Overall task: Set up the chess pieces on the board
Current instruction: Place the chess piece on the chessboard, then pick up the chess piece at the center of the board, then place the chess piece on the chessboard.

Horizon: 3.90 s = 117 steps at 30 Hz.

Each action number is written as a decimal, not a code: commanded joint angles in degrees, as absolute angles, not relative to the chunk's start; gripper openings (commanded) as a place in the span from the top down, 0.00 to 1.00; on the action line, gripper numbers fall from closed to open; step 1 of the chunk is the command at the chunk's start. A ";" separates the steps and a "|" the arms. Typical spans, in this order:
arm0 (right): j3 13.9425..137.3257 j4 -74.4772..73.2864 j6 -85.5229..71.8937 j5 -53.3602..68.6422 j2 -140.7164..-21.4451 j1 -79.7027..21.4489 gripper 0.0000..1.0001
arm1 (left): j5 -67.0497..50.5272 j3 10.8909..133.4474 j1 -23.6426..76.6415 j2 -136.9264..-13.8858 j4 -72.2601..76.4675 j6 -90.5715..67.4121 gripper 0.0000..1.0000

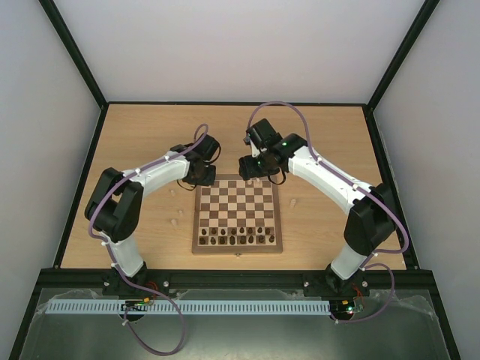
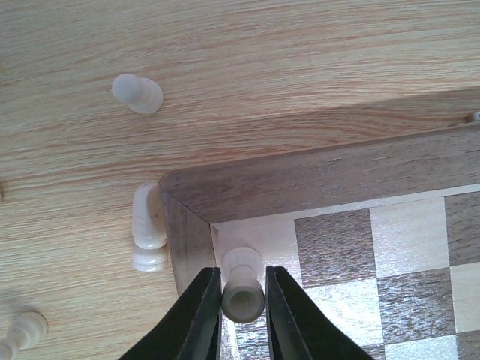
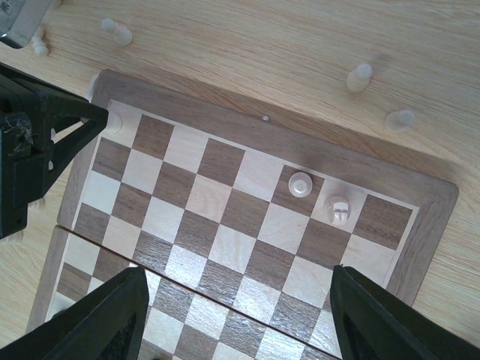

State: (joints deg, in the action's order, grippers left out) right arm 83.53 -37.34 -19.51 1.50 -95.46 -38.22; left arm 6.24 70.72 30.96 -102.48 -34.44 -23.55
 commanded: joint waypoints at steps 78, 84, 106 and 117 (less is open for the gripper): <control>80.38 -38.91 -18.70 -0.99 -92.19 -37.35 0.31 | 10.98 82.87 22.05 -113.53 -32.06 -23.64 0.94; 80.72 -38.97 -18.76 -0.93 -91.79 -37.27 0.31 | 11.11 81.77 23.21 -105.10 -36.41 -22.96 0.94; 79.23 -39.86 -19.56 -1.85 -88.27 -37.20 0.31 | 7.33 60.29 38.43 -90.10 -34.45 -27.74 0.91; 78.75 -39.84 -19.33 -2.98 -87.93 -37.18 0.31 | 8.17 63.24 37.94 -96.41 -31.63 -26.92 0.91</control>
State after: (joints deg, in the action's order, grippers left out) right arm 79.57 -37.41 -19.51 -1.96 -89.73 -37.45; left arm 7.75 60.73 38.28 -95.37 -32.58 -27.22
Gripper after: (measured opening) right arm 0.688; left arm 0.128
